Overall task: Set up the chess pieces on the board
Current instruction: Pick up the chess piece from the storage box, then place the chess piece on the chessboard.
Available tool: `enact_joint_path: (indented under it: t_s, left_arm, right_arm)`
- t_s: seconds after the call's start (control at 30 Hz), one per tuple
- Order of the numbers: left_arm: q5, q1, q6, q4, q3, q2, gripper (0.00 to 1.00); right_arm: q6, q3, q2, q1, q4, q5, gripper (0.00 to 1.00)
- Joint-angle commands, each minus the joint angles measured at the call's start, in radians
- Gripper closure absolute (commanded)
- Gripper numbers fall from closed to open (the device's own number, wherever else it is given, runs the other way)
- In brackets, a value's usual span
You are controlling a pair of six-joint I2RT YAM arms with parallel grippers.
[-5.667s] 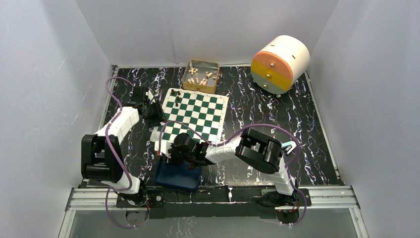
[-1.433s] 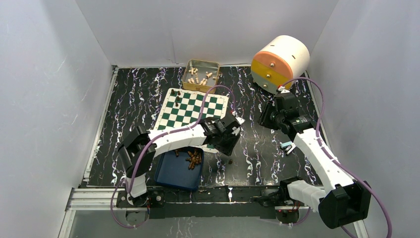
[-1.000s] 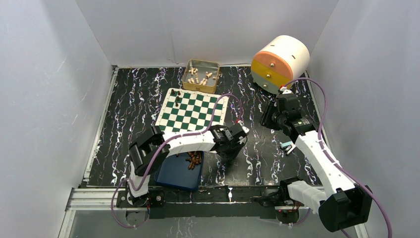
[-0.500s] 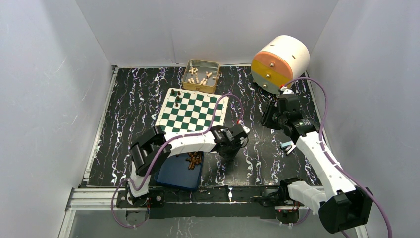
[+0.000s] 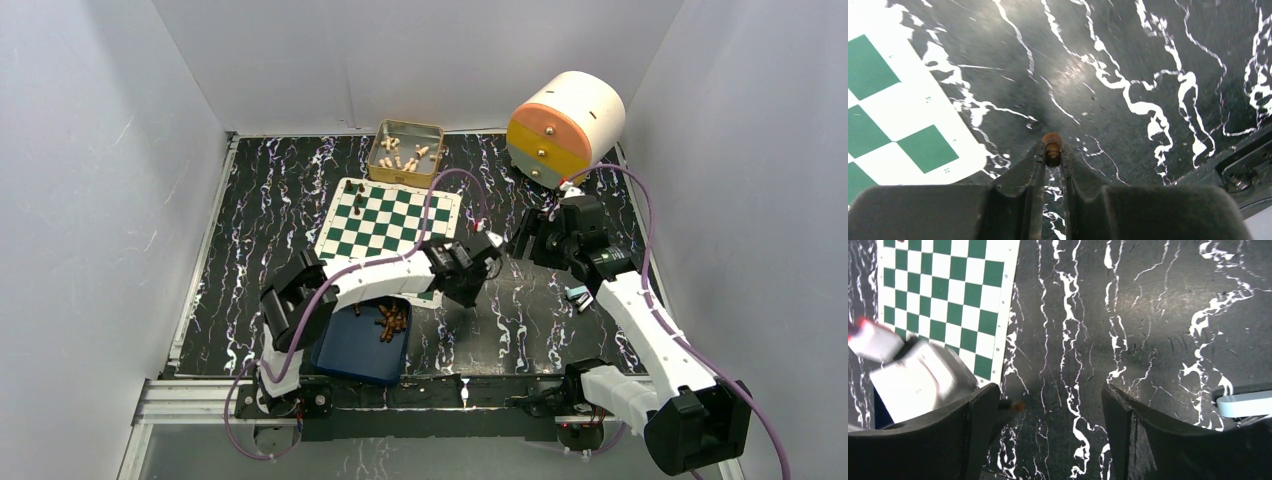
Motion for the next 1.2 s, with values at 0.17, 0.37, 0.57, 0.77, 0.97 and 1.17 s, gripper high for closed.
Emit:
enact_joint_path:
  t_s: [0.17,0.37,0.57,0.77,0.97,1.17]
  left_arm:
    - [0.038,0.305,0.041,-0.086,0.026,-0.144,0.90]
    - [0.033,0.538,0.083,-0.126,0.041,-0.175,0.90]
    - [0.042,0.731,0.090,-0.134,0.059,-0.156,0.90]
    - [-0.010,0.809,0.122,-0.169,0.144,-0.089,0.89]
    - [-0.031,0.822,0.125,-0.180,0.192,-0.011,0.89]
    - [-0.039,0.823,0.131,-0.157,0.187,0.043,0.89]
  right_arm:
    - [0.025,-0.062,-0.043,-0.002,0.117,-0.185,0.06]
    - [0.042,-0.086,-0.043,0.004,0.141,-0.228,0.04]
    - [0.064,-0.107,-0.032,0.017,0.170,-0.253,0.01]
    - [0.068,-0.100,-0.038,0.030,0.169,-0.244,0.01]
    - [0.065,-0.086,-0.030,0.037,0.161,-0.231,0.01]
    - [0.050,-0.059,-0.030,0.038,0.139,-0.206,0.01]
